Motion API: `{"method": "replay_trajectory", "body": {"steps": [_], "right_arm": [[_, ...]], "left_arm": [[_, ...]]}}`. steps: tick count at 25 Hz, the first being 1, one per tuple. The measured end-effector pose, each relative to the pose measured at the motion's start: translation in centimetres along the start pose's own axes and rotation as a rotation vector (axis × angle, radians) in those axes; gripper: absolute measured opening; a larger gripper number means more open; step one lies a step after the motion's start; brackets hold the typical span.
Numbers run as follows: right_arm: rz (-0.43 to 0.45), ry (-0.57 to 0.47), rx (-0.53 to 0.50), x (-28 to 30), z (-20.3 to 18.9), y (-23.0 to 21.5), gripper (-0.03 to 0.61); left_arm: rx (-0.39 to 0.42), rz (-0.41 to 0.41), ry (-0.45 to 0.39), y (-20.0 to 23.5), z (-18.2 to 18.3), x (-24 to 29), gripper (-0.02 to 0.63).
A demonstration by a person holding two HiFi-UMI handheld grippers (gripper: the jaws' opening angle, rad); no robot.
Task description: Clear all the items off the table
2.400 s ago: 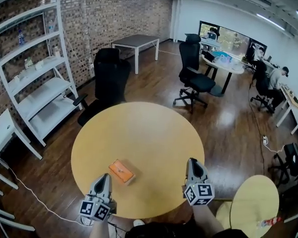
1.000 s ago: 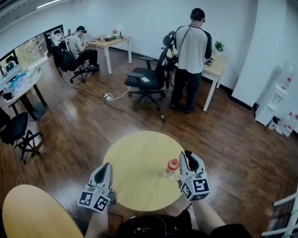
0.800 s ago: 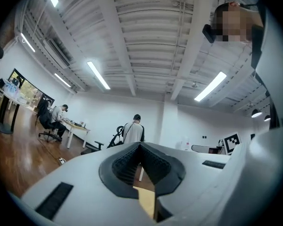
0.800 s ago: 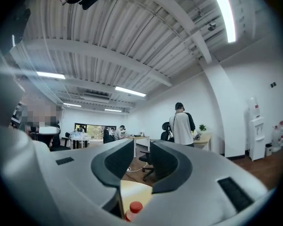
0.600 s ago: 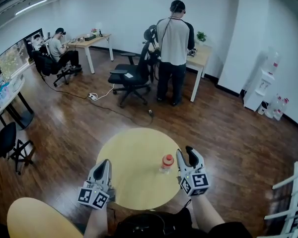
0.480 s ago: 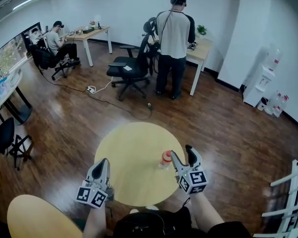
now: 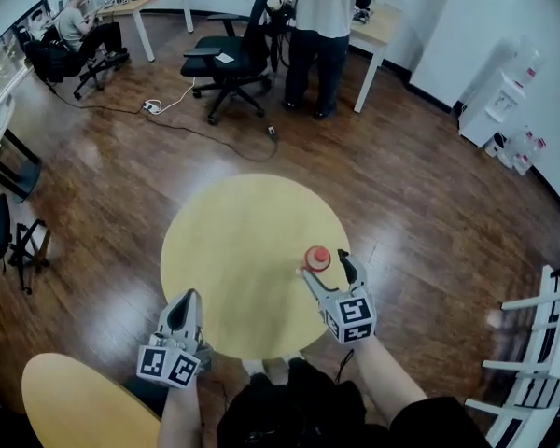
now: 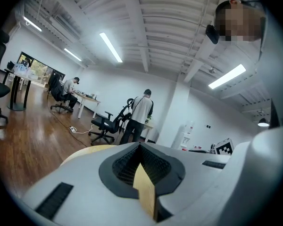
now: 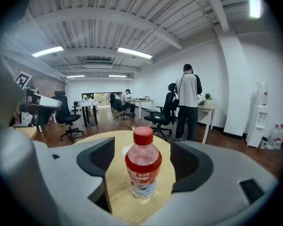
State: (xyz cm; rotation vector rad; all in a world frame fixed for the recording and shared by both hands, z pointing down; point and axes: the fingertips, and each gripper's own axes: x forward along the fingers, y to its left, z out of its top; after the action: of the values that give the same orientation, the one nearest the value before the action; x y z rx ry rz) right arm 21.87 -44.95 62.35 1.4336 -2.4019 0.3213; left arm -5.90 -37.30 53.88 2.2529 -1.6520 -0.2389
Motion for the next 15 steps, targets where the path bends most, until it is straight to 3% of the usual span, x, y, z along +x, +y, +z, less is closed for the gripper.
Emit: {"method": "replay_trajectory", "body": {"steps": [3,8,14,15], "right_arm": [[-0.003,0.005,-0.003,1.4,-0.8,-0.7,0.44],[0.012,0.033,0.016,3.7,-3.2,-0.7,0.44],[0.019,0.063,0.028,4.6,-5.5,-0.1,0.433],[0.013,0.063,0.032,4.7,-5.6,-0.2,0.399]], "left_arm": [[-0.03,-0.009,0.043,-0.6,-1.6,1.4,-0.009],[-0.091,-0.028,0.108,-1.8,-5.2,2.5,-0.009],[-0.075,0.006,0.146,-1.2,-6.6,0.9,-0.009],[-0.074,0.016,0.146,-1.0,-6.4,0.6,-0.009]]}}
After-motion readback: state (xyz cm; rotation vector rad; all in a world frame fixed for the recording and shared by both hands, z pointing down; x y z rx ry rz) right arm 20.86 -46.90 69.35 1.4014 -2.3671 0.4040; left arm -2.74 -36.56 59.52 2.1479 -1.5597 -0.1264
